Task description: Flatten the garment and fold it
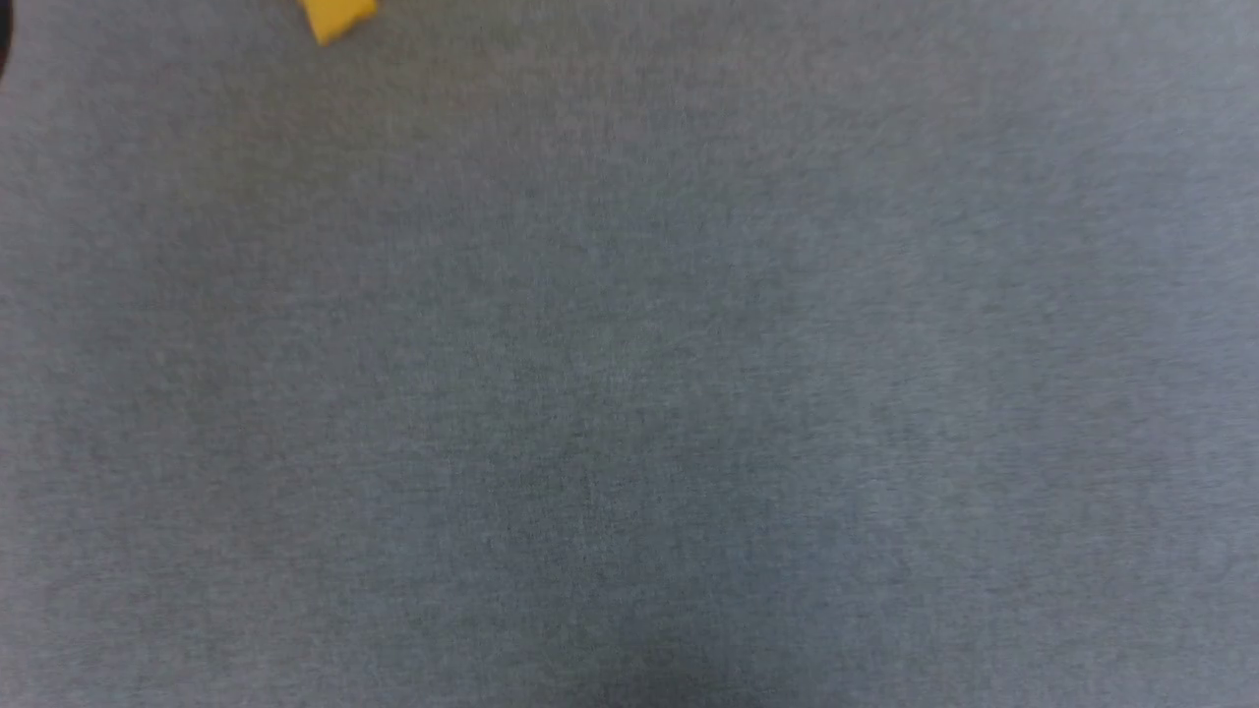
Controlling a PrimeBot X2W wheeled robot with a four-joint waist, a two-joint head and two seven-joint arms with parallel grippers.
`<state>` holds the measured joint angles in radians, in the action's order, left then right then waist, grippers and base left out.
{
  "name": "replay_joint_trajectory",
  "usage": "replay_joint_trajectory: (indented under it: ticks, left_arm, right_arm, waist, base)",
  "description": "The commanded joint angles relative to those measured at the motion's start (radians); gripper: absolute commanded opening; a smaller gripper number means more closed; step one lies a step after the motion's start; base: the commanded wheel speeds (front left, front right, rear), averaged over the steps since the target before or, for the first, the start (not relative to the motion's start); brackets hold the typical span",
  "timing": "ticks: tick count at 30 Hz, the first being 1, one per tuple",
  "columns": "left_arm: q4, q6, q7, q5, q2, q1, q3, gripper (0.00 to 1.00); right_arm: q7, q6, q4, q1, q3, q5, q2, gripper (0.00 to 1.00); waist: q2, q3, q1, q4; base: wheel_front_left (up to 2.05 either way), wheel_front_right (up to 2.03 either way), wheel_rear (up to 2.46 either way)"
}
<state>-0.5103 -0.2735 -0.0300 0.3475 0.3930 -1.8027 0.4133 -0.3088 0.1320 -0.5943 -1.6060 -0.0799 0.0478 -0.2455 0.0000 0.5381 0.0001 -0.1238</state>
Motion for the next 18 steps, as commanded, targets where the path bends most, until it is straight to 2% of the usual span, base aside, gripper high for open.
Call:
replay_joint_trajectory:
  ticks: [1, 5, 10, 14, 18]
  left_arm:
    - [-0.006, 0.007, -0.029, -0.004, 0.000, -0.011, 0.000, 0.00]
    - [-0.015, 0.011, -0.104, 0.007, 0.002, 0.016, -0.011, 0.00]
    - [0.000, 0.039, -0.152, 0.037, 0.002, 0.070, -0.016, 0.00]
    - [0.042, 0.062, -0.173, 0.051, 0.017, 0.159, -0.005, 0.00]
    - [0.145, 0.085, -0.166, 0.079, 0.050, 0.298, 0.005, 0.00]
  right_arm:
    - [0.027, -0.001, -0.013, -0.012, 0.007, -0.012, -0.010, 0.00]
    - [0.097, -0.001, -0.047, -0.010, 0.029, -0.011, -0.033, 0.00]
    - [0.145, -0.001, -0.073, 0.011, 0.087, 0.026, -0.069, 0.00]
    - [0.176, -0.001, -0.055, 0.081, 0.167, 0.098, -0.111, 0.00]
    - [0.182, -0.001, 0.029, 0.198, 0.243, 0.217, -0.184, 0.00]
  waist:
    - [0.0000, 0.148, -0.0001, 0.034]
    - [0.0000, 0.206, -0.0001, 0.050]
    - [0.0000, 0.256, -0.0001, 0.073]
    - [0.0000, 0.245, -0.0001, 0.084]
    - [0.0000, 0.209, -0.0001, 0.097]
  base:
    - [0.00, 0.00, 0.00]
    - [0.00, 0.00, 0.00]
    - [0.00, 0.00, 0.00]
    - [0.00, 0.00, 0.00]
    - [0.00, 0.00, 0.00]
